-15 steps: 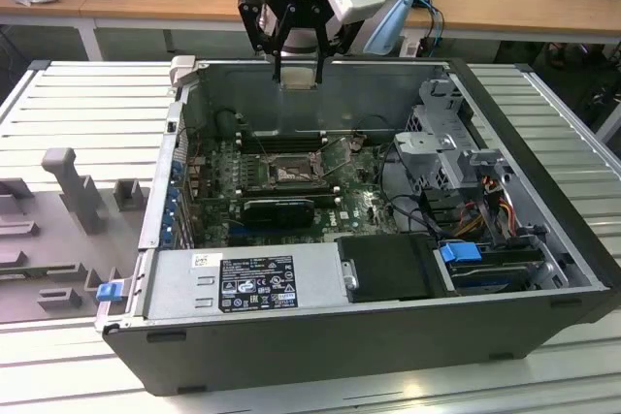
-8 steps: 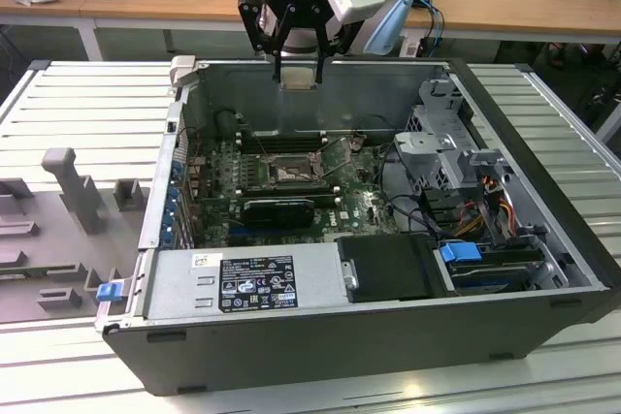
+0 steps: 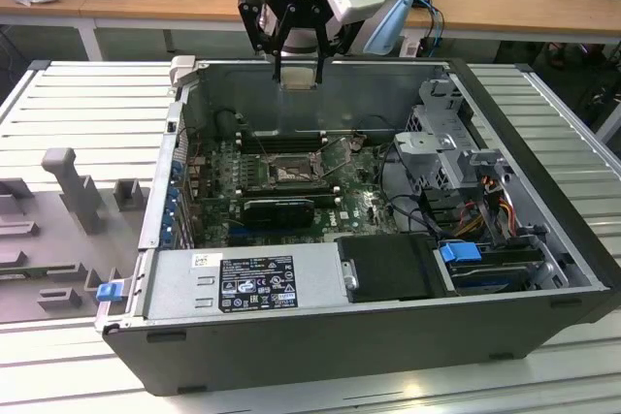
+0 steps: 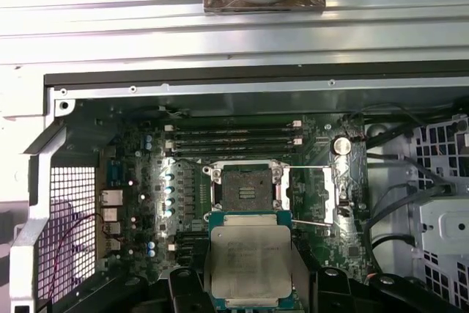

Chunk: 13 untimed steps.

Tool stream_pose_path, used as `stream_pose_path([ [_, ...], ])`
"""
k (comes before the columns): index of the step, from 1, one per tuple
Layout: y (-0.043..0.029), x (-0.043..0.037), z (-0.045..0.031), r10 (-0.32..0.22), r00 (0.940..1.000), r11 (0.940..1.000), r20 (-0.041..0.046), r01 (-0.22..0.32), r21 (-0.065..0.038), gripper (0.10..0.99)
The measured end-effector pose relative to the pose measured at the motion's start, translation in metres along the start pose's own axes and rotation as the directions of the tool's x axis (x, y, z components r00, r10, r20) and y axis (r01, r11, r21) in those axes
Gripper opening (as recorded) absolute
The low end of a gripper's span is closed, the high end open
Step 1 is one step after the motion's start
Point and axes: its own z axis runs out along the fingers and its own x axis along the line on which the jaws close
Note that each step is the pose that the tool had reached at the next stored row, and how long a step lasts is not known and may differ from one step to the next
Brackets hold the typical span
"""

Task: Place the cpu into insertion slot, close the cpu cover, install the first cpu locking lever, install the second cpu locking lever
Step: 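Place the cpu into insertion slot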

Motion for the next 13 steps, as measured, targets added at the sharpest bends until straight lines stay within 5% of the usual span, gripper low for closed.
stream_pose_path([
  [13,-0.0003,-0.0001,0.0034,0.046,0.9989,0.9989,0.0041,-0.046,-0.001,0.529],
])
